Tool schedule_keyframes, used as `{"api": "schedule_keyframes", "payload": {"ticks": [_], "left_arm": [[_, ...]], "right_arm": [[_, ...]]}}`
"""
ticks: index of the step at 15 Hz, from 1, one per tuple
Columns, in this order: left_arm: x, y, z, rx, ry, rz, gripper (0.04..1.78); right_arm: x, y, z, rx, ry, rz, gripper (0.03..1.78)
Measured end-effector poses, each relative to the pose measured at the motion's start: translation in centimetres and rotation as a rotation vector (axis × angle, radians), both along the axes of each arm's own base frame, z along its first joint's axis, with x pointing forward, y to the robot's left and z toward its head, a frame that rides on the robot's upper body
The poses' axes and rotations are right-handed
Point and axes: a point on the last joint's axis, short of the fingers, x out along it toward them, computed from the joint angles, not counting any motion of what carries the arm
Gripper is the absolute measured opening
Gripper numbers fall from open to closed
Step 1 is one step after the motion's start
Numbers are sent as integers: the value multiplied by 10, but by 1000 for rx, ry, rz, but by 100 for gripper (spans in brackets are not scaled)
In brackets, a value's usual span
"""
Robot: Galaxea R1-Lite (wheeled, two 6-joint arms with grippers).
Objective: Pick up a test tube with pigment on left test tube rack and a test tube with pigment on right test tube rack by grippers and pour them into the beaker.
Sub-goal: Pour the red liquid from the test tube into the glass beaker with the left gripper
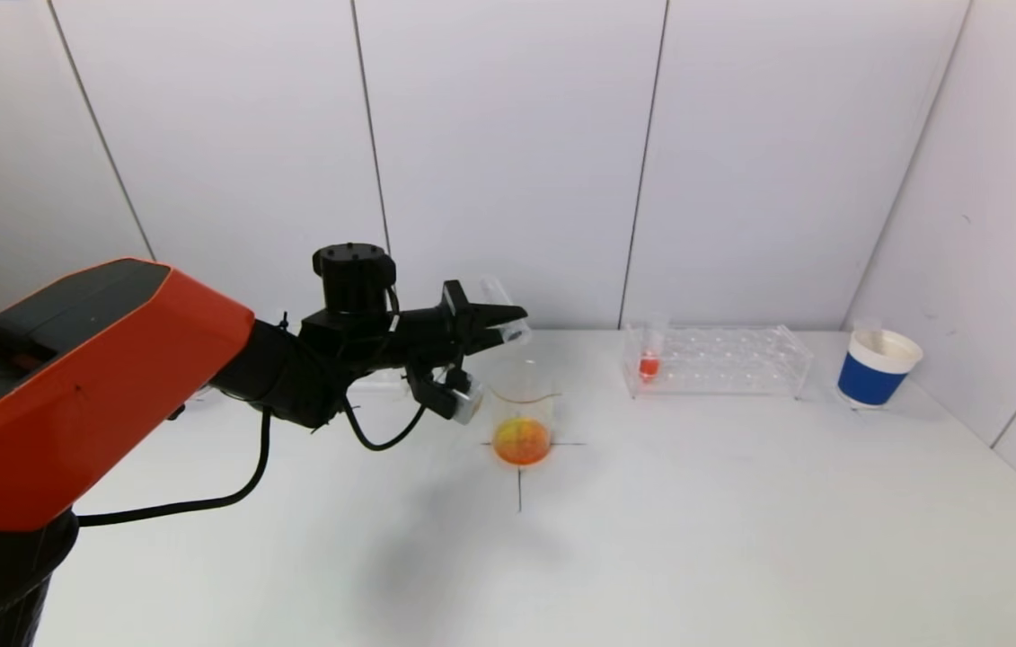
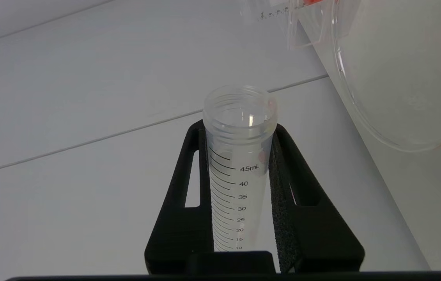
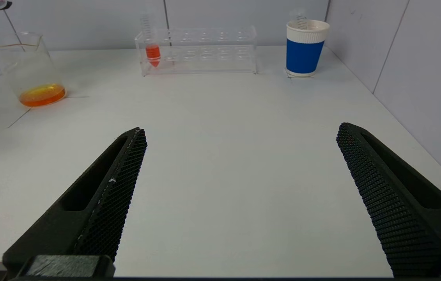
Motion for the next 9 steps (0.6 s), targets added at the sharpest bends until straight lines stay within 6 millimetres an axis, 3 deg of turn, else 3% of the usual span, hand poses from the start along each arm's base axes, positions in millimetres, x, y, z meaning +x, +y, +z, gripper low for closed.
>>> {"api": "schedule_keyframes", "payload": {"ticks": [9], "left_arm": [[0,1,1,-13,29,10,44]], "right_arm": [[0,0,0,0,0,0,177]]}}
